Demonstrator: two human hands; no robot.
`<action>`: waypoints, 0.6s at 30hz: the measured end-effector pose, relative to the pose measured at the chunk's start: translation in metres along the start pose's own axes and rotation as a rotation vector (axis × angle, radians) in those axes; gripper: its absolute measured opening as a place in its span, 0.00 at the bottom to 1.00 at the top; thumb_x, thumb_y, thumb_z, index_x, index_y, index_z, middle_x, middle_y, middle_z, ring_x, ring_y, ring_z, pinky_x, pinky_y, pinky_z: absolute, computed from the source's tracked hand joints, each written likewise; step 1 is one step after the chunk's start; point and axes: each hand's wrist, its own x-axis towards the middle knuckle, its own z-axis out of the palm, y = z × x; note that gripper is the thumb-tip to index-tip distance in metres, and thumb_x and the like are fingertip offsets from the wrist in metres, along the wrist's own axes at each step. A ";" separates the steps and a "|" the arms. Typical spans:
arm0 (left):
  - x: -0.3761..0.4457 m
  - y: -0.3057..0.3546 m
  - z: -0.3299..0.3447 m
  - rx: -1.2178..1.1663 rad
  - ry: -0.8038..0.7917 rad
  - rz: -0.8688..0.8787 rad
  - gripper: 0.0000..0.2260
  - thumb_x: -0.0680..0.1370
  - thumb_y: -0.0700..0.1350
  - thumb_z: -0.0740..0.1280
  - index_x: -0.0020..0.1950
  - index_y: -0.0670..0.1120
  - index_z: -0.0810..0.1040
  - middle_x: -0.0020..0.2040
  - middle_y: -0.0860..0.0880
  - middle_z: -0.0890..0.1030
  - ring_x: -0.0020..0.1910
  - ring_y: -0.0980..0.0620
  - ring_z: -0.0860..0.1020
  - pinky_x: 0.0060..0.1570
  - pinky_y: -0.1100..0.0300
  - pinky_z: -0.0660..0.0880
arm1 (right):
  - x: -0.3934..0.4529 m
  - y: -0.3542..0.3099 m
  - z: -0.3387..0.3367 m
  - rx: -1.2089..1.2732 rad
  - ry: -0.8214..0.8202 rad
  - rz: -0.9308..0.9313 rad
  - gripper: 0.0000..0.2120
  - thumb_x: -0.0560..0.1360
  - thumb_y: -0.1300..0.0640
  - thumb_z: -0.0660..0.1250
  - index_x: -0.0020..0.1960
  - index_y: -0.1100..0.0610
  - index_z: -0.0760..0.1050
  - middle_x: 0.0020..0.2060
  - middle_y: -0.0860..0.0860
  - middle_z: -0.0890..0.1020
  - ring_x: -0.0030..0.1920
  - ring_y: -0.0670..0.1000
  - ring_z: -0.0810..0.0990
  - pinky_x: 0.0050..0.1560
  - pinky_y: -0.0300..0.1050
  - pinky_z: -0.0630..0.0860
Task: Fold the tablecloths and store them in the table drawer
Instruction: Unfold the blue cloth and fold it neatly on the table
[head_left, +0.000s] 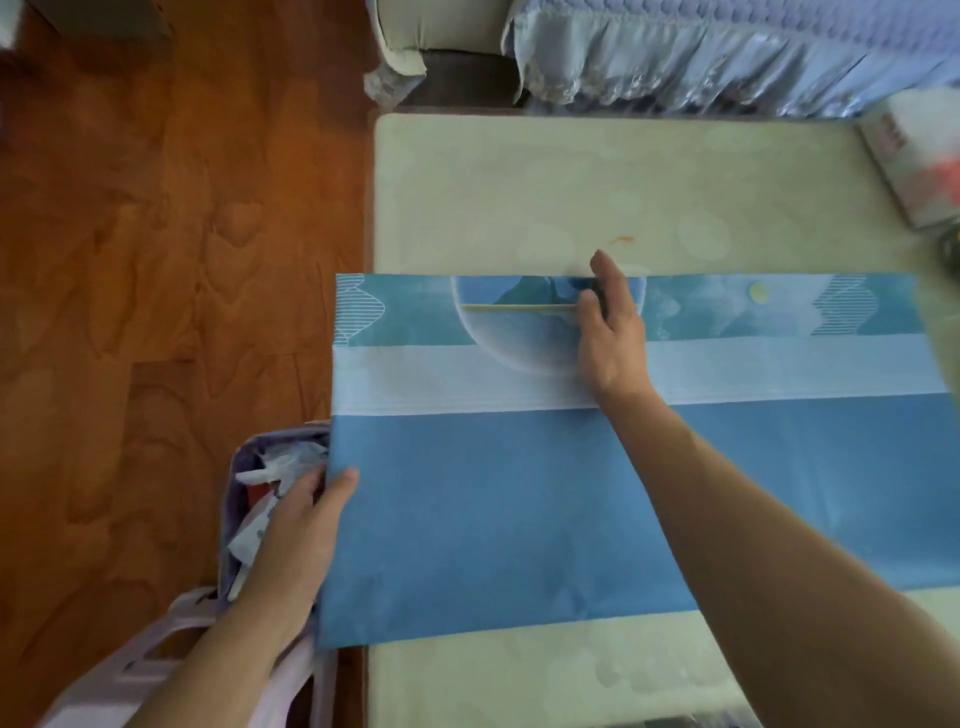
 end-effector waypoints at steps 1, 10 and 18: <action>0.002 0.001 0.002 0.001 -0.013 -0.003 0.08 0.82 0.44 0.66 0.50 0.54 0.84 0.45 0.51 0.87 0.42 0.52 0.86 0.45 0.51 0.79 | -0.006 0.000 -0.003 0.064 -0.004 0.017 0.24 0.83 0.58 0.57 0.79 0.52 0.61 0.73 0.40 0.67 0.72 0.38 0.66 0.71 0.31 0.59; -0.042 0.059 -0.002 -0.098 -0.119 -0.018 0.15 0.78 0.30 0.63 0.54 0.49 0.80 0.52 0.42 0.84 0.42 0.47 0.82 0.47 0.50 0.76 | -0.219 0.076 -0.098 -0.271 -0.220 -0.120 0.25 0.81 0.49 0.58 0.77 0.53 0.65 0.78 0.44 0.63 0.79 0.47 0.57 0.78 0.46 0.55; -0.144 0.182 0.132 0.000 -0.472 0.392 0.33 0.69 0.34 0.64 0.70 0.58 0.72 0.61 0.54 0.83 0.60 0.53 0.81 0.59 0.53 0.77 | -0.128 -0.045 -0.191 0.773 -0.454 0.531 0.37 0.68 0.34 0.73 0.72 0.48 0.73 0.69 0.47 0.77 0.69 0.53 0.76 0.66 0.59 0.75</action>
